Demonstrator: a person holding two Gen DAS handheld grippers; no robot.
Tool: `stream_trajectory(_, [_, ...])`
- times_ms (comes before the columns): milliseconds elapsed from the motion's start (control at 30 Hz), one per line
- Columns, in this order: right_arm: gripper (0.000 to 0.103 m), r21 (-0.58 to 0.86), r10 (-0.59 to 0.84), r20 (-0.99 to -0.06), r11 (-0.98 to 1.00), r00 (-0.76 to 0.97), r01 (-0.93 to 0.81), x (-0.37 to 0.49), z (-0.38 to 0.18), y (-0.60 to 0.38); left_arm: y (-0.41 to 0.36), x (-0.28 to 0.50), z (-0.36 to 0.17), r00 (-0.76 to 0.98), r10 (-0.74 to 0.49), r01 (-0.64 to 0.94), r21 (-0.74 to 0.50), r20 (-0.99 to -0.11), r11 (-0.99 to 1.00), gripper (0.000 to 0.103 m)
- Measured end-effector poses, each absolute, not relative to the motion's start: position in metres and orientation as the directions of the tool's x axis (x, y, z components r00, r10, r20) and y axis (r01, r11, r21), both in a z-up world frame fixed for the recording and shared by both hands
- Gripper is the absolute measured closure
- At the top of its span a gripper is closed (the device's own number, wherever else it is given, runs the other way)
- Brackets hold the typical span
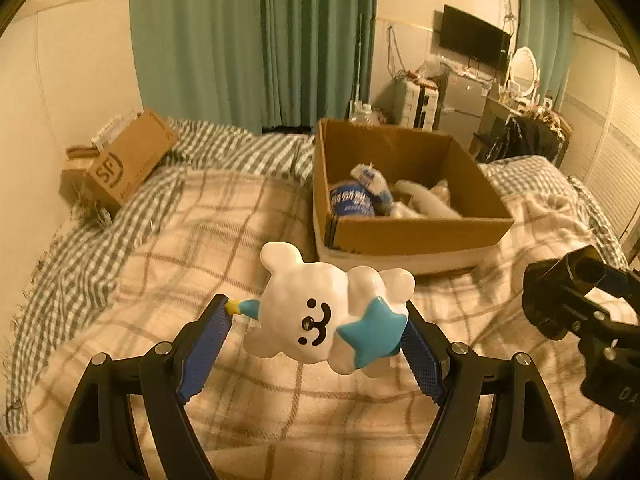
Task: Organize objects
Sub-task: 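Carry the bear figurine and black cup into the box and open both tools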
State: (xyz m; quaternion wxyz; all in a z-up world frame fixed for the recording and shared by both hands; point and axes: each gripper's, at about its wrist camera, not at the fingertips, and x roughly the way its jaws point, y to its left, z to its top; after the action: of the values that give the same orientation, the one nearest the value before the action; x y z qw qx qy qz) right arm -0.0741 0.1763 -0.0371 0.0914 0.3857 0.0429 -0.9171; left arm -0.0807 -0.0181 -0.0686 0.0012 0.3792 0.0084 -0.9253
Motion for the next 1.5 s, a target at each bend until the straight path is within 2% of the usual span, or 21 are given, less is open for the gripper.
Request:
stream_trajectory(367, [0.028, -0.027, -0.163, -0.609, -0.974, -0.776, 0.225, -0.078, 0.034, 0.176, -0.001, -0.096, -0.012, -0.783, 0.039, -0.052, 0.004, -0.621, -0.999, 0.02])
stream_trajectory(567, [0.028, -0.033, -0.179, -0.559, -0.971, -0.81, 0.237, -0.113, 0.07, 0.177, 0.011, -0.131, 0.013, -0.811, 0.05, -0.081, 0.027, -0.583, -0.996, 0.02])
stream_trajectory(767, [0.028, -0.047, -0.183, -0.53, -0.969, -0.828, 0.244, -0.164, 0.09, 0.17, 0.017, -0.18, 0.016, -0.811, 0.06, -0.083, 0.014, -0.582, -0.996, 0.02])
stream_trajectory(1067, [0.028, -0.045, -0.176, -0.572, -0.969, -0.801, 0.244, -0.249, 0.064, 0.16, 0.026, -0.246, -0.019, -0.772, 0.051, -0.081, 0.019, -0.634, -0.997, 0.02])
stream_trajectory(1500, [0.028, -0.009, -0.146, -0.698, -0.977, -0.701, 0.212, -0.317, -0.032, 0.18, 0.049, -0.275, -0.087, -0.704, 0.031, -0.099, 0.055, -0.71, -0.994, 0.02])
